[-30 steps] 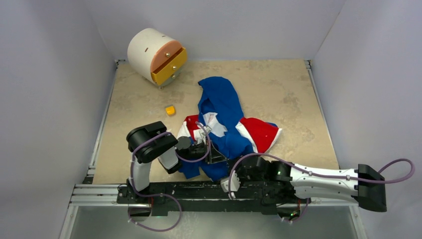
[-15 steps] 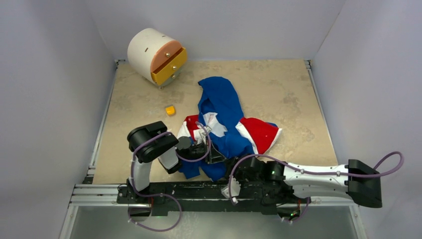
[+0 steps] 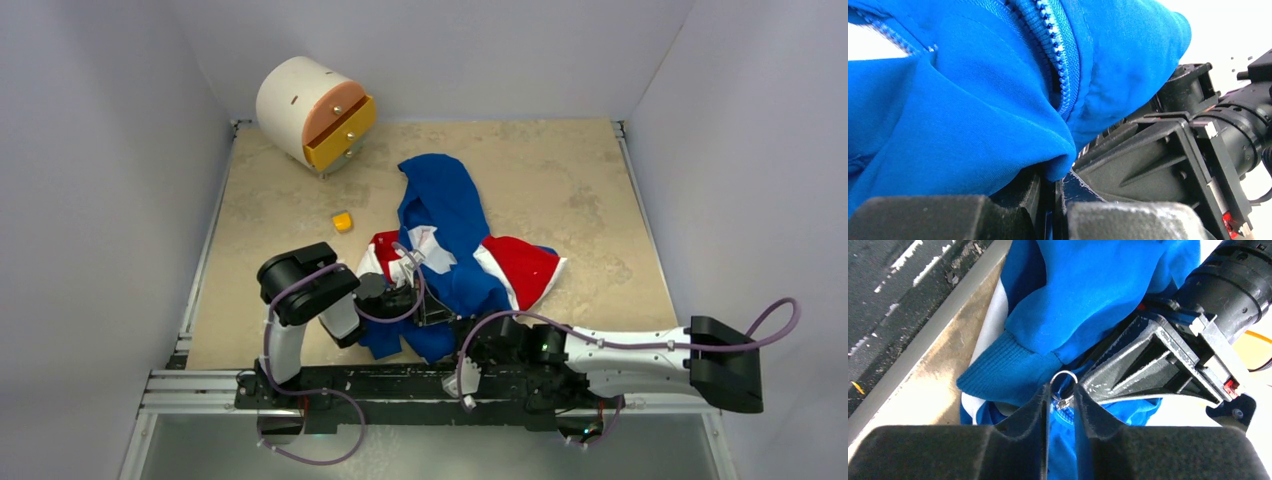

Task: Zip up the jacket
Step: Pick up the zipper from the jacket.

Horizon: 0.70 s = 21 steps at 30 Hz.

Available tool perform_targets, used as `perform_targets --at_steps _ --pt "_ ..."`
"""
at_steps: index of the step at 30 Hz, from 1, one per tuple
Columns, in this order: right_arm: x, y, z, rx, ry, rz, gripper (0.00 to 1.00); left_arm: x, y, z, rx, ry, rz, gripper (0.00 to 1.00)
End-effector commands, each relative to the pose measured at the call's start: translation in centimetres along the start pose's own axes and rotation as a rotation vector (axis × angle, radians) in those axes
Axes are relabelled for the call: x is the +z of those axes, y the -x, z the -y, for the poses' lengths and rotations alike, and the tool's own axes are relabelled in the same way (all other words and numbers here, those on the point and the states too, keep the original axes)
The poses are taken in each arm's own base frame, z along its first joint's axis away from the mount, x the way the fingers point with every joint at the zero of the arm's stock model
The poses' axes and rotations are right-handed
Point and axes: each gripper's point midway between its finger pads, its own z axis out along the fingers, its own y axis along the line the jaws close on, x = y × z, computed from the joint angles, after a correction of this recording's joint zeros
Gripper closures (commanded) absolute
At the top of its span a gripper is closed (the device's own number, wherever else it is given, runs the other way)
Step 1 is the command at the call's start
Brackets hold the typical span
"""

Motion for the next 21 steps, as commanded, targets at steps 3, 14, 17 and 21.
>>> perform_targets --at_steps 3,14,17,21 --pt "-0.9 -0.3 2.5 0.031 -0.132 -0.013 0.83 0.3 2.2 4.7 0.097 -0.204 0.074 1.00" --pt "-1.3 -0.4 2.9 0.142 -0.198 -0.004 0.97 0.2 2.0 4.5 0.089 -0.196 0.069 1.00" --pt "-1.4 -0.3 3.0 0.165 -0.209 0.005 1.00 0.2 1.9 4.4 0.088 -0.195 0.067 1.00" --pt "-1.8 0.0 3.3 0.216 -0.221 0.020 1.00 0.2 2.0 4.4 0.085 -0.192 0.071 1.00"
